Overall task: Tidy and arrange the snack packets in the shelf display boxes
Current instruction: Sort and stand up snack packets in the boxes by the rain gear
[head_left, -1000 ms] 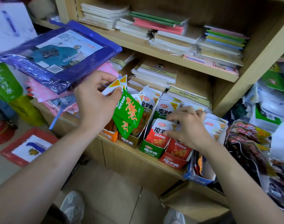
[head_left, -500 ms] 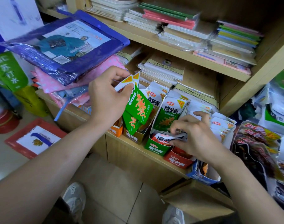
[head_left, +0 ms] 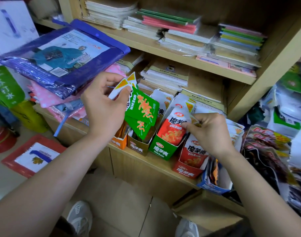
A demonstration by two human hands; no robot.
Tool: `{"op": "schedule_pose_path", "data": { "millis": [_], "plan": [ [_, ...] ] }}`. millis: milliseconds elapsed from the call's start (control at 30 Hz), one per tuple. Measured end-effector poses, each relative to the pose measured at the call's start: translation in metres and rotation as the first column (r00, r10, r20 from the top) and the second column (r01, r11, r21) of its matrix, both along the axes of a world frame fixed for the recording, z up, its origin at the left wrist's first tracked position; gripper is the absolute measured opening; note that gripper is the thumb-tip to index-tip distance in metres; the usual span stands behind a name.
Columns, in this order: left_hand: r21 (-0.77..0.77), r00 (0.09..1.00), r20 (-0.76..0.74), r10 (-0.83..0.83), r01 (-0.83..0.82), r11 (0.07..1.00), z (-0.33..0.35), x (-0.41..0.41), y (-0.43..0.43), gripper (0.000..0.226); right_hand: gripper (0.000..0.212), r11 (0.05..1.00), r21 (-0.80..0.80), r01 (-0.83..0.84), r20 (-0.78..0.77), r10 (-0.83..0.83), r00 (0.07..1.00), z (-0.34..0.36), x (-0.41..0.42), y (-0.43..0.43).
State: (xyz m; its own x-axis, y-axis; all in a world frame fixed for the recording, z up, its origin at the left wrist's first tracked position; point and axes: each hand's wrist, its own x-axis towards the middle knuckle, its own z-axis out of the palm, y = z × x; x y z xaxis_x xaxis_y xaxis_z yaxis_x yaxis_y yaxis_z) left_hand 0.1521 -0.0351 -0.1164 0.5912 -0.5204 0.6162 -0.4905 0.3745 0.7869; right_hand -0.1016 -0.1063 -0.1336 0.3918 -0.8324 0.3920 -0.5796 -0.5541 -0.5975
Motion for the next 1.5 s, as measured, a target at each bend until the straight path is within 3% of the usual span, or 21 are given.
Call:
{"op": "schedule_pose_path", "data": {
  "millis": [200,300,400,500,667,733,800,900,1000,1067,1167,1200,1300,1367,1433,1500],
  "plan": [
    [-0.033,1.000,-0.010,-0.006,0.006,0.999,0.003,-0.007,0.003,0.021,0.031,0.982,-0.043,0.183,0.289,-0.163,0.943,0.021,-0.017,-0.006],
    [-0.043,0.999,-0.028,-0.024,0.023,0.999,0.004,-0.014,0.004,0.022,0.009,0.963,-0.049,0.265,0.473,-0.211,0.856,0.029,-0.027,-0.007],
    [-0.061,0.996,-0.070,-0.048,0.044,0.997,0.007,-0.023,0.004,0.024,0.010,0.959,0.051,0.279,0.680,-0.238,0.694,0.032,-0.038,-0.008],
    [-0.075,0.984,-0.150,-0.098,0.088,0.993,0.008,-0.031,0.001,0.029,0.006,0.959,0.116,0.258,0.774,-0.250,0.582,0.034,-0.048,-0.008],
    [0.005,0.950,-0.262,-0.170,0.178,0.984,-0.005,-0.044,-0.017,0.027,0.023,0.956,0.183,0.229,0.813,-0.278,0.511,0.035,-0.060,-0.004],
    [0.079,0.969,-0.194,-0.154,0.172,0.982,-0.017,-0.045,-0.024,0.026,0.019,0.952,0.197,0.234,0.811,-0.292,0.506,0.033,-0.064,-0.004],
    [0.149,0.994,-0.026,-0.105,0.107,0.983,-0.028,-0.046,-0.030,0.028,0.021,0.953,0.197,0.228,0.817,-0.289,0.500,0.031,-0.065,-0.004],
    [0.125,0.982,0.185,-0.028,0.005,0.992,-0.034,-0.055,-0.030,0.022,0.018,0.959,0.186,0.215,0.812,-0.273,0.516,0.031,-0.067,-0.002],
    [0.127,0.917,0.398,0.010,-0.065,0.990,-0.033,-0.070,-0.029,0.019,0.014,0.961,0.185,0.206,0.815,-0.267,0.514,0.029,-0.069,-0.001],
    [0.330,0.863,0.496,-0.097,-0.083,0.940,-0.035,-0.078,-0.031,0.025,0.011,0.961,0.194,0.197,0.828,-0.268,0.493,0.029,-0.070,-0.001],
    [0.638,0.852,0.393,-0.346,0.019,0.770,-0.043,-0.081,-0.037,0.044,0.010,0.959,0.214,0.183,0.839,-0.277,0.469,0.029,-0.072,0.001],
    [0.658,0.858,0.361,-0.366,0.043,0.751,-0.043,-0.080,-0.037,0.051,0.010,0.958,0.220,0.184,0.840,-0.282,0.464,0.030,-0.073,0.001],
    [0.482,0.824,0.441,-0.357,0.119,0.868,-0.033,-0.079,-0.033,0.050,0.007,0.950,0.244,0.194,0.843,-0.307,0.441,0.032,-0.079,0.001],
    [0.418,0.745,0.484,-0.459,0.264,0.869,-0.027,-0.086,-0.028,0.049,0.008,0.942,0.274,0.195,0.856,-0.331,0.396,0.034,-0.084,0.002],
    [0.536,0.617,0.493,-0.613,0.340,0.773,-0.024,-0.099,-0.024,0.061,0.015,0.929,0.304,0.210,0.864,-0.362,0.351,0.035,-0.089,0.002],
    [0.681,0.451,0.531,-0.718,0.277,0.678,-0.031,-0.114,-0.023,0.080,0.025,0.910,0.352,0.219,0.856,-0.408,0.319,0.034,-0.095,0.000]
  ]
}}
